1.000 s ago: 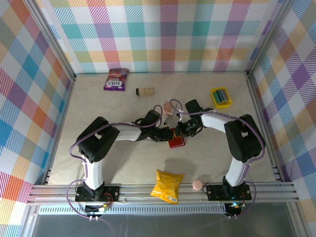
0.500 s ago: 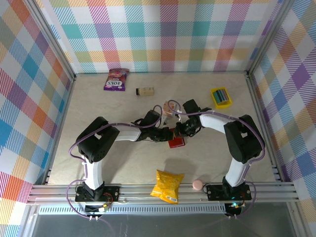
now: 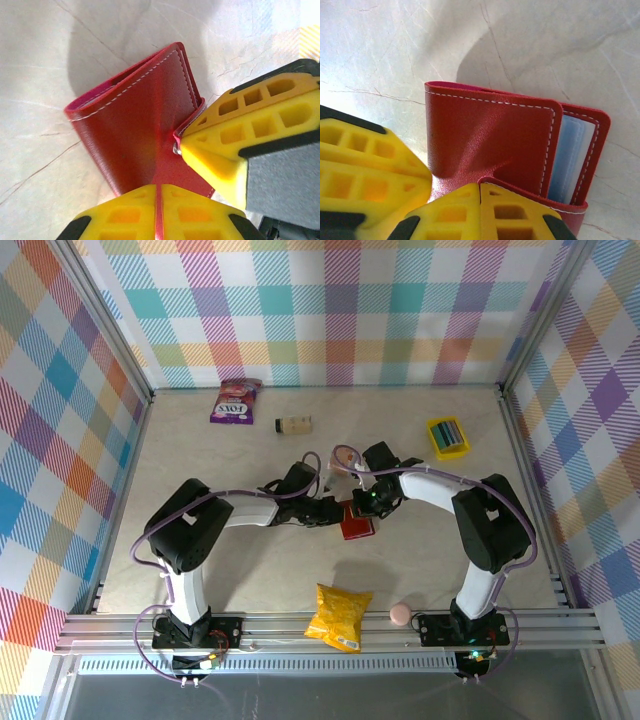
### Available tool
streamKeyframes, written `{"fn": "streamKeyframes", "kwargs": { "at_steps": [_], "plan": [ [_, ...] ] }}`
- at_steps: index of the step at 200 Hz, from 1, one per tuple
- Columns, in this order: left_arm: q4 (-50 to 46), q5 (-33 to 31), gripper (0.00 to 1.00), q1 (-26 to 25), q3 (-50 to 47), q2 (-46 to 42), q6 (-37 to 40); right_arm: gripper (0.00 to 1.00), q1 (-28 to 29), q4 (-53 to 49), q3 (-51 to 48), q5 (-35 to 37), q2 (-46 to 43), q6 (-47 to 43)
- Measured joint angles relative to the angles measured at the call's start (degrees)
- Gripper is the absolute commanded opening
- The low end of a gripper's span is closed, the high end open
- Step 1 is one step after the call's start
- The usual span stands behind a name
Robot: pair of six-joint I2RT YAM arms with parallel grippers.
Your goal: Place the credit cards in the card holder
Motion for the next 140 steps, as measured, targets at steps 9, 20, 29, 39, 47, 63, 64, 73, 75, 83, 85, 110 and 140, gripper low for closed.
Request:
{"fn": "streamKeyframes", "kwargs": {
  "at_steps": [9, 20, 29, 39, 47, 63, 64, 73, 75, 83, 85, 110, 140],
  "plan": [
    [-0.1, 0.0, 0.12, 0.6, -0.6, -1.0, -0.1, 0.0, 0.0, 0.0, 0.0, 0.0, 0.2, 0.1],
    [-0.2, 0.0, 0.12, 1.6, -1.8, -2.9, -0.3, 0.0, 0.0, -0.1, 0.2, 0.0, 0.3, 0.4],
    [-0.5, -0.2, 0.12, 2.4, -2.9, -4.8, -0.6, 0.0, 0.0, -0.4, 0.4, 0.0, 0.7, 0.8],
    [-0.8, -0.4, 0.12, 3.4, -4.3, -7.3, -1.0, 0.0, 0.1, -0.7, 0.6, 0.2, 0.8, 1.3],
    [-1.4, -0.7, 0.12, 3.9, -5.5, -9.5, -1.0, 0.0, 0.3, -0.9, 0.8, 0.8, 0.8, 1.6],
    [-3.1, -1.4, 0.12, 4.5, -7.7, -13.9, -0.7, 0.0, 1.5, -1.2, 0.9, 3.0, 0.5, 2.6],
    [-3.2, -1.4, 0.12, 4.5, -7.8, -14.1, -0.7, 0.0, 1.6, -1.2, 0.9, 3.1, 0.5, 2.6],
    [-3.6, -1.8, 0.13, 4.6, -8.5, -15.5, -0.2, 0.0, 2.2, -1.2, 0.9, 4.4, 0.2, 3.3],
    [-3.6, -1.7, 0.13, 4.6, -8.6, -15.8, -0.1, 0.0, 2.4, -1.2, 0.9, 4.7, 0.3, 3.4],
    [-3.6, -1.7, 0.13, 4.7, -9.1, -16.4, 0.2, 0.0, 3.0, -1.2, 0.9, 5.9, 0.2, 4.2],
    [-3.6, -1.7, 0.13, 4.7, -9.2, -16.5, 0.4, 0.0, 3.2, -1.2, 1.0, 6.2, 0.1, 4.5],
    [-3.0, -1.1, 0.14, 5.0, -11.0, -16.4, 0.6, 0.0, 5.9, -1.8, 1.4, 11.2, -0.1, 7.1],
    [-3.1, -1.0, 0.14, 5.3, -12.9, -16.4, 0.8, 0.0, 7.7, -1.6, 1.2, 15.3, -0.4, 9.8]
  ]
}}
